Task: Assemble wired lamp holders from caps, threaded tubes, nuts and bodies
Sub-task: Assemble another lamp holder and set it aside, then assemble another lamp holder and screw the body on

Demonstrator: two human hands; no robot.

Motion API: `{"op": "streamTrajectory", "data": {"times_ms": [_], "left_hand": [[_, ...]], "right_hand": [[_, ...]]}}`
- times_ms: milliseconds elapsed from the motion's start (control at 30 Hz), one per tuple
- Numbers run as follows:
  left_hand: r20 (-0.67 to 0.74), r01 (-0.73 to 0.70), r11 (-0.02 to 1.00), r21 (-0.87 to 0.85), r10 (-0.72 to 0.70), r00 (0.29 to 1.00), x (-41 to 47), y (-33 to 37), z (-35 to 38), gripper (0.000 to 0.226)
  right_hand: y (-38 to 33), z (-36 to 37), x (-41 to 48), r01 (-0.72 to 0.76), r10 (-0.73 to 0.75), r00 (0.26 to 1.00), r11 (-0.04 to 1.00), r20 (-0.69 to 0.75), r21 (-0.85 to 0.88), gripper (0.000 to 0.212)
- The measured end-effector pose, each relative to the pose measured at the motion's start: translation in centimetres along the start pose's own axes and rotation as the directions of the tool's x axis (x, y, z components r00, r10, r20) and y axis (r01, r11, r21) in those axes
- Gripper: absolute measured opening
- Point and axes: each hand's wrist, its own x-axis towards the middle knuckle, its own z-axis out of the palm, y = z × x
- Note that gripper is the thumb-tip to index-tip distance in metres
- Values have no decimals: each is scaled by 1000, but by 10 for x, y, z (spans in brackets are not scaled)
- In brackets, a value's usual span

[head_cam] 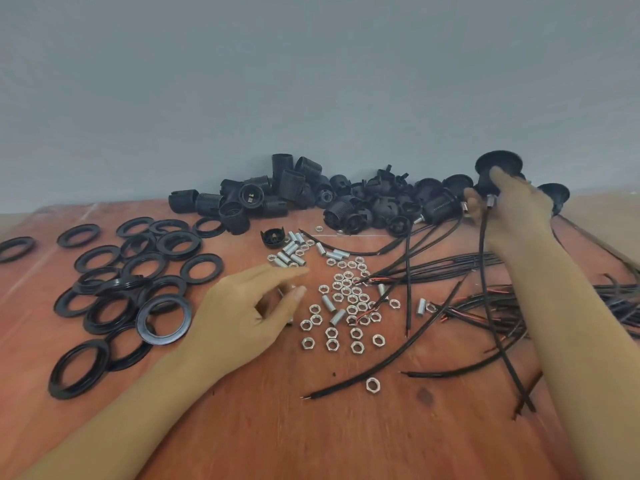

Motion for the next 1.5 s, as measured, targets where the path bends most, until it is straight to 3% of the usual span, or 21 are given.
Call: {"op": "streamTrajectory", "data": {"times_ms": [67, 200, 367, 500, 567, 667, 767, 833, 900, 967, 1067, 1167, 1267, 1500], "left_hand": [[8, 25, 993, 118, -26, 1000, 1, -1, -3, 31], [40, 79, 952, 295, -95, 995, 2, -4, -6, 20], [122, 70, 907, 415, -132, 984, 5, -13, -12, 24], [200, 71, 884, 462, -182, 963, 6, -18, -13, 27], [194, 80, 884, 460, -188, 963, 6, -17, -12, 29], [113, 118, 883, 453, -189, 975, 6, -14, -13, 23], [56, 157, 834, 529, -218, 974, 7, -14, -19, 16], [71, 214, 791, 574, -308, 949, 7, -17, -21, 23], [85, 257, 764, 593, -376, 923, 8, -21, -22, 28], [92, 287, 753, 592, -417, 904, 8, -22, -20, 29], [120, 324, 764, 558, -461, 879, 8, -22, -19, 31], [113, 347, 790, 505, -459, 881, 8, -20, -16, 30], [84, 325, 820, 472, -408, 909, 6, -17, -14, 24], [-17, 269, 930, 251, -273, 962, 6, -14, -11, 16]], "right_hand": [[3, 0, 19, 144, -148, 989, 972, -10, -186, 56], [12, -2, 51, 278, -271, 959, 830, 87, -483, 71], [15, -2, 56, 381, -310, 924, 693, 224, -612, 59], [29, 18, 0, 568, -377, 823, 552, 424, -610, 37], [42, 30, -38, 650, -332, 755, 484, 565, -586, 28], [65, 39, -92, 743, -116, 626, 387, 771, -546, 19], [82, 39, -126, 867, 74, 464, 165, 883, -470, 19], [91, 36, -135, 897, 108, 433, 49, 895, -440, 25], [96, 32, -140, 892, 123, 451, -19, 884, -452, 32], [100, 28, -142, 888, 116, 458, -30, 881, -458, 37], [105, 25, -146, 900, 64, 431, 46, 900, -434, 42], [111, 31, -154, 906, 58, 404, 115, 913, -408, 30], [117, 36, -157, 909, 95, 401, 80, 911, -409, 27], [116, 35, -153, 859, 48, 506, 68, 861, -508, 19]]}}
